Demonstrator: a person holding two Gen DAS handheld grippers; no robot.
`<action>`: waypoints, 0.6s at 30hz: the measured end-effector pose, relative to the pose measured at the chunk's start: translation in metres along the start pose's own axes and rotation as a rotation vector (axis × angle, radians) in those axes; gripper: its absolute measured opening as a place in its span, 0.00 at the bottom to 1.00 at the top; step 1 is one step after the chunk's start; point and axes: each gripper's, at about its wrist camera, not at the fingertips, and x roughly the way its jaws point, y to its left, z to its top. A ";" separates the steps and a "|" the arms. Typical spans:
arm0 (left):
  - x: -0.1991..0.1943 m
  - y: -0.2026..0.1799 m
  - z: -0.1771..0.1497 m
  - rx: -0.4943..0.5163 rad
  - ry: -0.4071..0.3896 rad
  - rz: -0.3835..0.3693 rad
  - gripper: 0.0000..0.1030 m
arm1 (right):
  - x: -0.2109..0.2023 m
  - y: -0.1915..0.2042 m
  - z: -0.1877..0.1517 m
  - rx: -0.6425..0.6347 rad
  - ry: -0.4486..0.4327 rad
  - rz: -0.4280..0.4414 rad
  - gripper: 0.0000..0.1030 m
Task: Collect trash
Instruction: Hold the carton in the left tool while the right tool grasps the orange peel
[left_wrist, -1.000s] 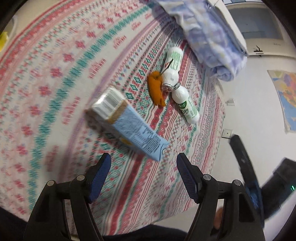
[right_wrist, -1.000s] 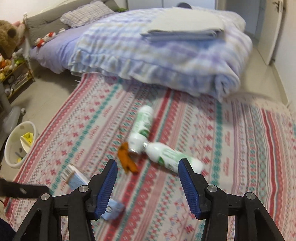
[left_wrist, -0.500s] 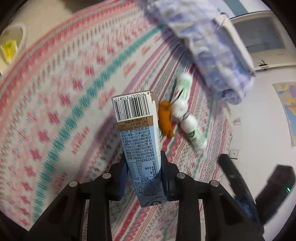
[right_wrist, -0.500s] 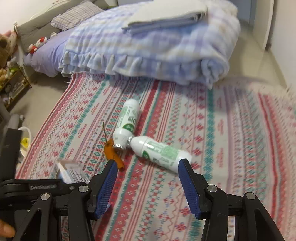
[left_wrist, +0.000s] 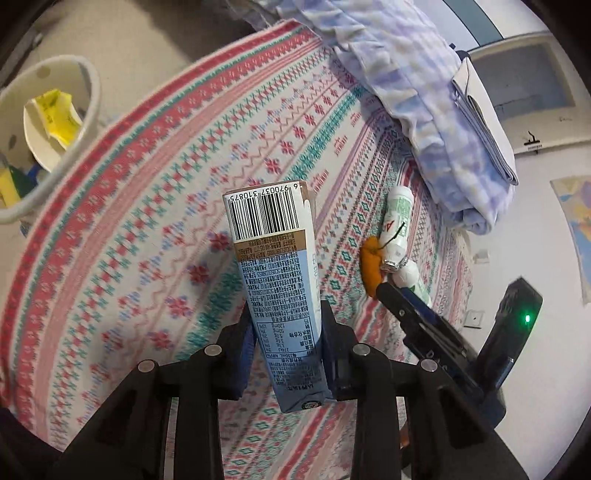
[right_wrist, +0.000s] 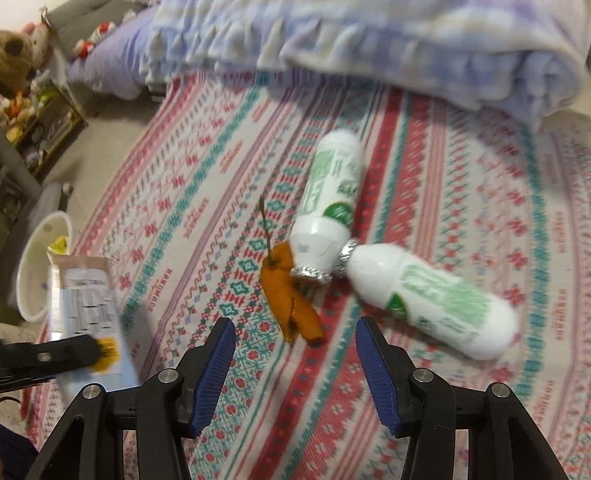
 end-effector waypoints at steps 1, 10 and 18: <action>-0.002 0.000 0.000 0.009 -0.005 0.009 0.32 | 0.005 0.002 0.001 -0.005 0.009 -0.007 0.57; -0.006 -0.009 0.003 0.142 -0.027 0.114 0.32 | 0.023 0.020 0.010 -0.035 0.025 -0.030 0.57; -0.016 -0.017 0.004 0.232 -0.066 0.169 0.32 | 0.041 0.021 0.012 0.012 0.064 -0.035 0.15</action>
